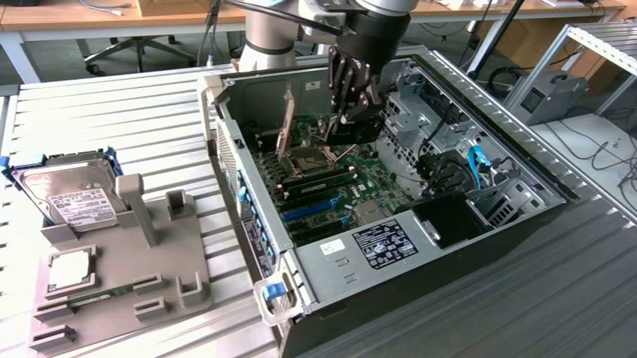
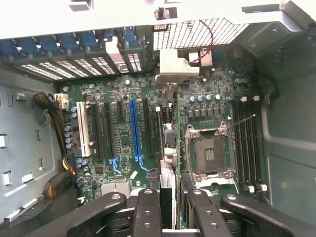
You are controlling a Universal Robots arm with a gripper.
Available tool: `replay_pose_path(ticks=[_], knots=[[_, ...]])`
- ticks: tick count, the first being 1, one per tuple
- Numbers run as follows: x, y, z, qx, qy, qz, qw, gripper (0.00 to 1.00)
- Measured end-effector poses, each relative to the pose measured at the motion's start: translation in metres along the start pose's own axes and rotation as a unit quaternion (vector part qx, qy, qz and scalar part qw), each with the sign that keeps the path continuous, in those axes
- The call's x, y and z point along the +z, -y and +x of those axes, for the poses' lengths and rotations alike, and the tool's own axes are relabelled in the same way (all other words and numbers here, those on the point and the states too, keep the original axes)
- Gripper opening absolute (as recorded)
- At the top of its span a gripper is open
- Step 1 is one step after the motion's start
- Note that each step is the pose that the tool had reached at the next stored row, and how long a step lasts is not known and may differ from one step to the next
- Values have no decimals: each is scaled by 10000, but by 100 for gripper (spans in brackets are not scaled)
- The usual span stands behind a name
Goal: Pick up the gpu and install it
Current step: 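Insert the gpu into the slot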
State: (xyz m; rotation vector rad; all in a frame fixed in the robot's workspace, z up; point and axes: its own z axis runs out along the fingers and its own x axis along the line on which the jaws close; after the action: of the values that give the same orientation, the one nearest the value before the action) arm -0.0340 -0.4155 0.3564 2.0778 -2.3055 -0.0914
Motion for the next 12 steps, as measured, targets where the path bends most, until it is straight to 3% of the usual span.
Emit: replay_pose_path(ticks=[12], knots=[[13, 0, 9, 0, 0, 0, 10000, 26]])
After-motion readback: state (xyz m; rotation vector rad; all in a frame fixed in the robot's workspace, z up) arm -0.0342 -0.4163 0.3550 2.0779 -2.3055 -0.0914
